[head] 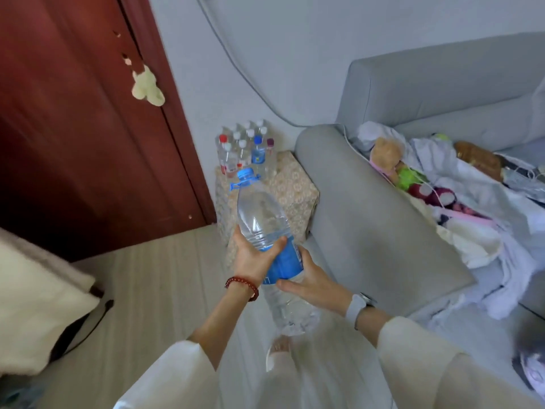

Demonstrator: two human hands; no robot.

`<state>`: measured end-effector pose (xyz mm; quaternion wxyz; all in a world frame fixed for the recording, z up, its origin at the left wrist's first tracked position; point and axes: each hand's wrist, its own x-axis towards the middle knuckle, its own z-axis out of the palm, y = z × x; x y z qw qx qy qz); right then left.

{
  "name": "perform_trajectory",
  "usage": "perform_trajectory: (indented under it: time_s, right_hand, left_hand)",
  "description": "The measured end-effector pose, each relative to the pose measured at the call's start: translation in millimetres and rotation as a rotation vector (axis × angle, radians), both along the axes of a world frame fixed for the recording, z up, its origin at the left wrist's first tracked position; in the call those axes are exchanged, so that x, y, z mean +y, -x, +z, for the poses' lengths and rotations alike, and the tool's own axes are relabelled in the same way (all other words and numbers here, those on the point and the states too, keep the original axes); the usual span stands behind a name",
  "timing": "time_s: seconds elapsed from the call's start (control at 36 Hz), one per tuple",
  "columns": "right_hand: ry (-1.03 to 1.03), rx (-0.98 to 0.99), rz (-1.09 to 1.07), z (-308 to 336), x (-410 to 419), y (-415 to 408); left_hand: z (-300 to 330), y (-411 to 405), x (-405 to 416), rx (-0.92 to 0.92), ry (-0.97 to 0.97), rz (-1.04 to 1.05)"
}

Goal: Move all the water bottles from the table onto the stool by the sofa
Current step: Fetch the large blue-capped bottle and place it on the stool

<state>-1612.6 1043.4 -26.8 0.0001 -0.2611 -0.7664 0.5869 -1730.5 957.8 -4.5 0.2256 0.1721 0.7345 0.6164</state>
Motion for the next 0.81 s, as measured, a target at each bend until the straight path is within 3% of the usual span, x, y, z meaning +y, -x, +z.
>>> perform_trajectory:
  time_s: [0.36,0.81]
  right_hand:
    - [0.064,0.027,-0.068,-2,229,179]
    - [0.106,-0.088,0.073,-133,496,358]
  left_hand:
    - [11,191,228,-0.045,0.019,-0.090]
    - [-111,360,470,-0.080,0.284,-0.094]
